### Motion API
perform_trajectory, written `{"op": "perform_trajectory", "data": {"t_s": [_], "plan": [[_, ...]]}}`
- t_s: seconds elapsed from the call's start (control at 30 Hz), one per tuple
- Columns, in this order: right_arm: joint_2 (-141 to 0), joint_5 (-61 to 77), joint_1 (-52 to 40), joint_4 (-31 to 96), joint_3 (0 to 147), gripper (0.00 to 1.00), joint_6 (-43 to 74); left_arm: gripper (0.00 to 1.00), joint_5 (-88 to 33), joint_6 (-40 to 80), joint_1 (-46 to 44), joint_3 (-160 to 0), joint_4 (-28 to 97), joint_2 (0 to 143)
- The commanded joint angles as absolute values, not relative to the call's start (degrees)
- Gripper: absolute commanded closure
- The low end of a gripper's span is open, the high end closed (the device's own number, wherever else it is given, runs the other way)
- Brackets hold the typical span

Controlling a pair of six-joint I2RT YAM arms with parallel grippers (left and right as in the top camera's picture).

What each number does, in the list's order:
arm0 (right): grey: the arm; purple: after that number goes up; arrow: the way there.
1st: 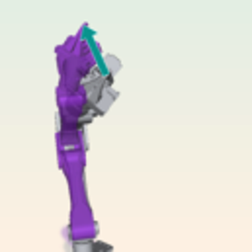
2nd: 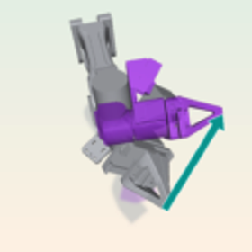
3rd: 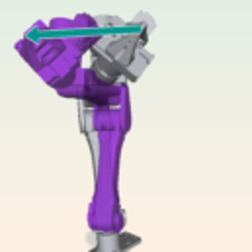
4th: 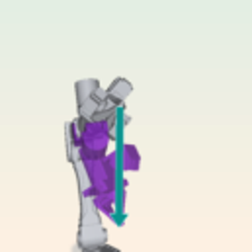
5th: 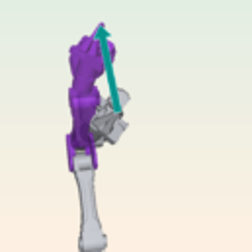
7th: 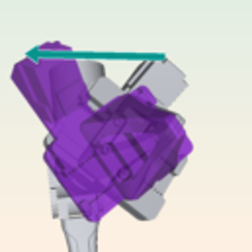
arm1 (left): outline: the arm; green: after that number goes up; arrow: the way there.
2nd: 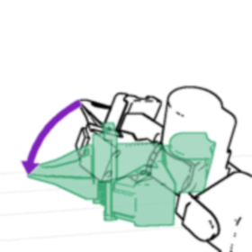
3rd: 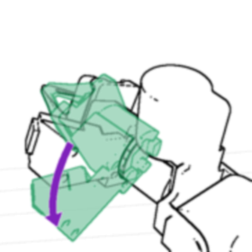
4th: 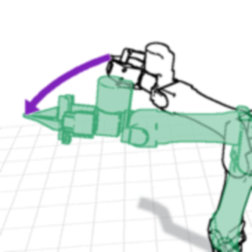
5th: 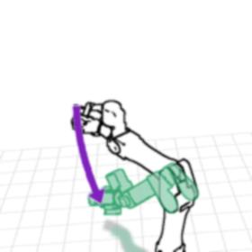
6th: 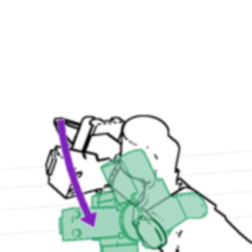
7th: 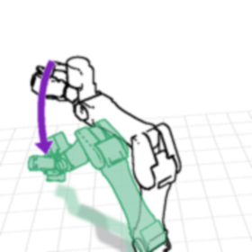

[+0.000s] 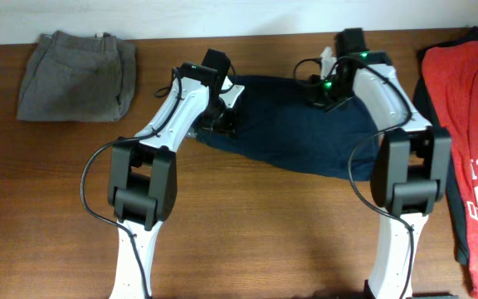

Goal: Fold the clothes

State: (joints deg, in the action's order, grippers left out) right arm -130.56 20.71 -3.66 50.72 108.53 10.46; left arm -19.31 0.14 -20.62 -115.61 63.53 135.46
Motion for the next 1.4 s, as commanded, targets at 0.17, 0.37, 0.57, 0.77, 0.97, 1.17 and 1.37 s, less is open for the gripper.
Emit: {"op": "perform_trajectory", "data": {"t_s": [0.17, 0.37, 0.57, 0.77, 0.97, 1.17, 1.37], "plan": [[-136.4, 20.0, -5.6, 47.2, 108.6, 0.96, 11.5, 0.98, -16.8, 0.9, -17.7, -112.2, 62.3, 135.4], [-137.8, 10.0, -4.4, 47.2, 108.6, 0.96, 12.1, 0.98, -11.8, 0.9, -15.2, -109.8, 59.6, 135.4], [-137.7, 5.9, -2.1, 46.3, 108.7, 0.96, 12.1, 0.98, -2.3, 0.8, -12.6, -109.8, 57.5, 135.4], [-137.7, 4.2, -1.1, 51.1, 114.4, 0.92, 12.3, 0.99, 5.8, 5.4, -11.6, -111.1, 58.2, 134.2], [-137.6, 1.4, -1.1, 66.7, 132.7, 0.91, 12.3, 0.95, 7.4, 6.2, -12.7, -113.7, 60.2, 127.8], [-137.6, 18.6, -1.6, 82.3, 142.1, 0.91, 10.6, 0.83, 6.9, 7.9, -15.2, -113.7, 60.6, 122.6], [-137.7, 26.4, -6.7, 86.1, 135.7, 0.92, 4.3, 0.83, -2.1, 5.7, -16.1, -113.6, 54.4, 123.9]]}}
